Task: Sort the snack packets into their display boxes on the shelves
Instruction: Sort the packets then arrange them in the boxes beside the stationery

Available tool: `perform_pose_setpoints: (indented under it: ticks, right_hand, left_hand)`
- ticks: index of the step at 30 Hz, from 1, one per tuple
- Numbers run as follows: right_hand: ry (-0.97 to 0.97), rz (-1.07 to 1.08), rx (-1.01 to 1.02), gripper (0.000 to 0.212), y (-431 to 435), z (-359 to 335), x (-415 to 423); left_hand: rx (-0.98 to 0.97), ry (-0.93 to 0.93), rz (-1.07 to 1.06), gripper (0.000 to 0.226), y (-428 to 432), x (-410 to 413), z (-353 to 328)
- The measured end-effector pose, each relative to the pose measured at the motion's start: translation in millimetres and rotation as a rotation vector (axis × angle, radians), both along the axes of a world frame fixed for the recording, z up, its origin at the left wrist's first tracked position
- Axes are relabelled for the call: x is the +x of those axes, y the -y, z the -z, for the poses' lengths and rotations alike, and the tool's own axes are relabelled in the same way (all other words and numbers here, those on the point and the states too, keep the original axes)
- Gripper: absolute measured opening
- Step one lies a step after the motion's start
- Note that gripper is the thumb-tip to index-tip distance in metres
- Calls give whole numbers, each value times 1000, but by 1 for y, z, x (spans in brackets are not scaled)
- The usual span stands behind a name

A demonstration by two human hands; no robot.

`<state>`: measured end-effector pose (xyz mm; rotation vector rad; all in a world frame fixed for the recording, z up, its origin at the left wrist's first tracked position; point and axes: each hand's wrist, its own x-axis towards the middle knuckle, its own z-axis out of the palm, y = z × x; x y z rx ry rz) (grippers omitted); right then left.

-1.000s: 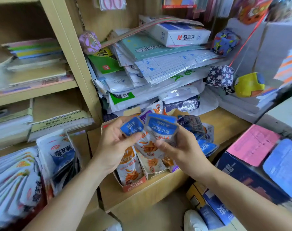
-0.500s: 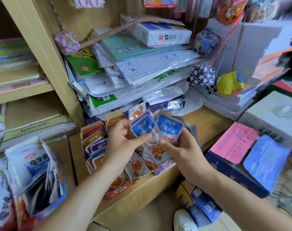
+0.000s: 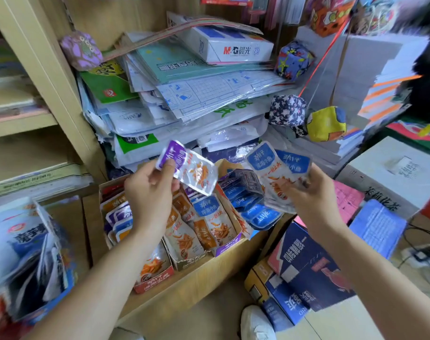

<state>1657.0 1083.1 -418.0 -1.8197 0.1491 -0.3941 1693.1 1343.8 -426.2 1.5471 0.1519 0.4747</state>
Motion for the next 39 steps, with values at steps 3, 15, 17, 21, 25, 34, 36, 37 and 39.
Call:
perform_pose_setpoints:
  ticks: [3, 15, 17, 21, 25, 34, 36, 37, 39]
  right_hand:
    - [14, 33, -90, 37, 11, -4, 9]
    - [90, 21, -738, 56, -17, 10, 35]
    - [61, 30, -845, 50, -17, 14, 39]
    - [-58, 23, -870, 37, -16, 18, 43]
    - [-156, -81, -943, 51, -16, 20, 45]
    - [81, -48, -825, 43, -10, 30, 38]
    - [108, -29, -827, 29, -10, 34, 40]
    - [122, -36, -855, 23, -11, 37, 41]
    - [154, -61, -953, 10, -11, 42, 45]
  left_hand:
    - [-10, 25, -57, 13, -3, 6, -1]
    - [183, 151, -106, 4, -21, 13, 6]
    - [169, 169, -115, 5, -24, 13, 5]
    - [189, 193, -75, 6, -29, 13, 4]
    - [403, 177, 48, 9, -29, 14, 10]
    - [489, 248, -71, 22, -25, 15, 15]
    - [492, 250, -80, 23, -25, 14, 13]
    - [493, 246, -72, 24, -25, 14, 13]
    - [490, 237, -55, 27, -25, 13, 14]
